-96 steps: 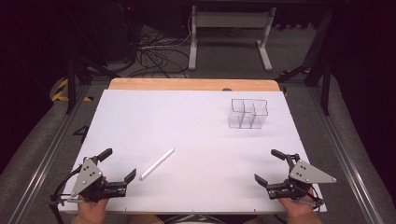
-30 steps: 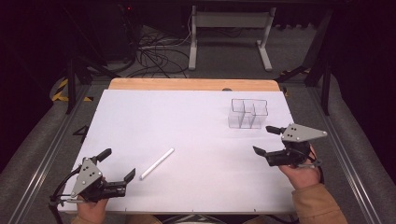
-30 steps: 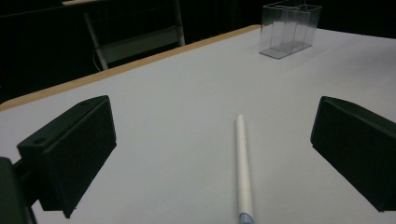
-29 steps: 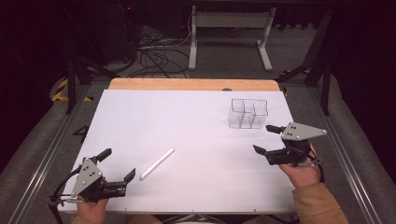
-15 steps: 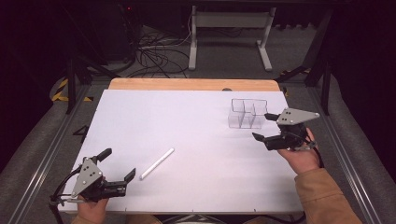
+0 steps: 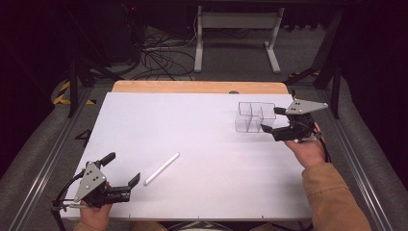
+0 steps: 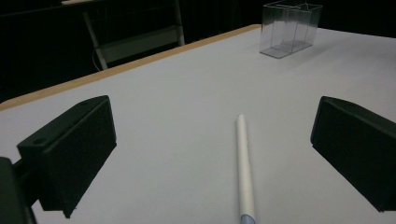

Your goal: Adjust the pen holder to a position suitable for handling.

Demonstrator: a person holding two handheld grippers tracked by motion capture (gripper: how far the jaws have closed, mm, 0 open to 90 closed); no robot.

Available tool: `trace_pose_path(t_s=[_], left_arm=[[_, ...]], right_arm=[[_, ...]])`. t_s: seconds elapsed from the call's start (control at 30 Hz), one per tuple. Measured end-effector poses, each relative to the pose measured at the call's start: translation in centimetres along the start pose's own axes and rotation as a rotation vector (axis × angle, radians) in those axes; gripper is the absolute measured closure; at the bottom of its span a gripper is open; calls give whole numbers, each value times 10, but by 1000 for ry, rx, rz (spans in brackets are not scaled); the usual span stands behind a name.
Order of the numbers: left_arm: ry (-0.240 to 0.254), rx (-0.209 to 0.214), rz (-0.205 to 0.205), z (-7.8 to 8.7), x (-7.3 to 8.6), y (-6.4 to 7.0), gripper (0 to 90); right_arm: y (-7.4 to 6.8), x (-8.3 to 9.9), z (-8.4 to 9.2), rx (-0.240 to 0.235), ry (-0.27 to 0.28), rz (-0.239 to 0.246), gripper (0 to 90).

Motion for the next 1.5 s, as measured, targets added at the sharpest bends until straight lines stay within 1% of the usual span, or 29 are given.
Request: trace_pose_path(t_s=[0.03, 0.13, 0.23, 0.27, 0.3, 0.37, 0.43, 0.5, 0.53, 0.57, 0.6, 0.63, 0.67, 0.7, 0.73, 0.77, 0.8, 0.83, 0.9, 0.97, 1.0, 1.03, 1.07, 1.17, 1.27, 1.33, 1.4, 1.47, 1.5], left_arm=[[0, -2, 0, 0, 0, 0, 8], [0, -3, 2, 0, 0, -1, 8], [-2, -3, 0, -1, 0, -1, 9], [-2, -2, 0, -1, 0, -1, 8], [-3, -3, -1, -1, 0, -1, 9], [0, -6, 0, 0, 0, -1, 8], [3, -7, 5, 0, 0, -1, 8], [2, -7, 6, 0, 0, -1, 8], [0, -7, 6, 0, 0, -1, 8], [-1, -7, 2, 0, 0, -2, 8], [0, -7, 2, 0, 0, -2, 8], [-1, -7, 6, 0, 0, -2, 8], [-1, -7, 6, 0, 0, -2, 8], [-2, -9, 2, 0, 0, -2, 8], [-2, -9, 2, 1, 0, -2, 8], [2, -9, 0, 1, 0, -2, 8], [3, -12, 0, 2, 0, -2, 8], [6, -14, 3, 2, 0, -2, 8], [6, -16, 2, 3, 0, -2, 8], [-1, -17, 2, 3, 1, -3, 8], [-1, -17, 2, 3, 1, -3, 8], [1, -17, 2, 3, 1, -3, 8], [1, -18, 1, 4, 1, -3, 8], [4, -26, 2, 5, 1, -3, 8], [3, -30, 4, 7, 1, -4, 8], [0, -32, 6, 8, 2, -4, 8], [2, -35, 4, 9, 2, -4, 8], [3, -36, 5, 9, 2, -5, 8], [2, -37, 5, 9, 2, -5, 8]], right_arm=[[6, 3, -3, 8, -6, -4, 204], [9, 5, -5, 3, -2, -21, 205], [11, 5, -7, -13, -4, -12, 205], [11, 5, -7, -14, -9, -6, 207], [11, 6, -10, -19, -27, 17, 229], [13, 8, -12, -14, -54, 35, 244], [14, 9, -13, -10, -61, 40, 254], [16, 12, -16, -7, -92, 62, 279], [16, 12, -16, -7, -92, 62, 279], [16, 14, -18, -10, -127, 95, 299], [16, 14, -18, -10, -127, 95, 299], [16, 13, -20, -14, -151, 130, 321], [15, 14, -21, -15, -164, 149, 333], [15, 14, -23, -14, -175, 163, 349], [15, 14, -23, -14, -175, 163, 349], [16, 16, -26, -12, -204, 186, 367], [16, 16, -26, -12, -204, 186, 367], [16, 18, -27, -13, -220, 191, 374], [15, 18, -31, -20, -222, 176, 384], [15, 17, -34, -23, -225, 192, 402], [15, 17, -35, -22, -235, 196, 411], [15, 18, -37, -29, -249, 214, 422], [17, 18, -40, -19, -263, 227, 440], [17, 19, -44, -17, -274, 234, 452], [18, 20, -51, -33, -306, 263, 495], [19, 20, -53, -29, -316, 263, 499], [19, 22, -57, -37, -326, 277, 501], [20, 23, -62, -27, -326, 261, 501], [20, 25, -64, -38, -337, 267, 503]])
Point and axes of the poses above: each handheld gripper's, and its own axes: z roughly backward along the jaws, x roughly out of its underside, y roughly to its right, the point moved 10 cm from there along -z, roughly forward along the jaws, and after that the axes turned 5 degrees about y, right-handed, at the moved point
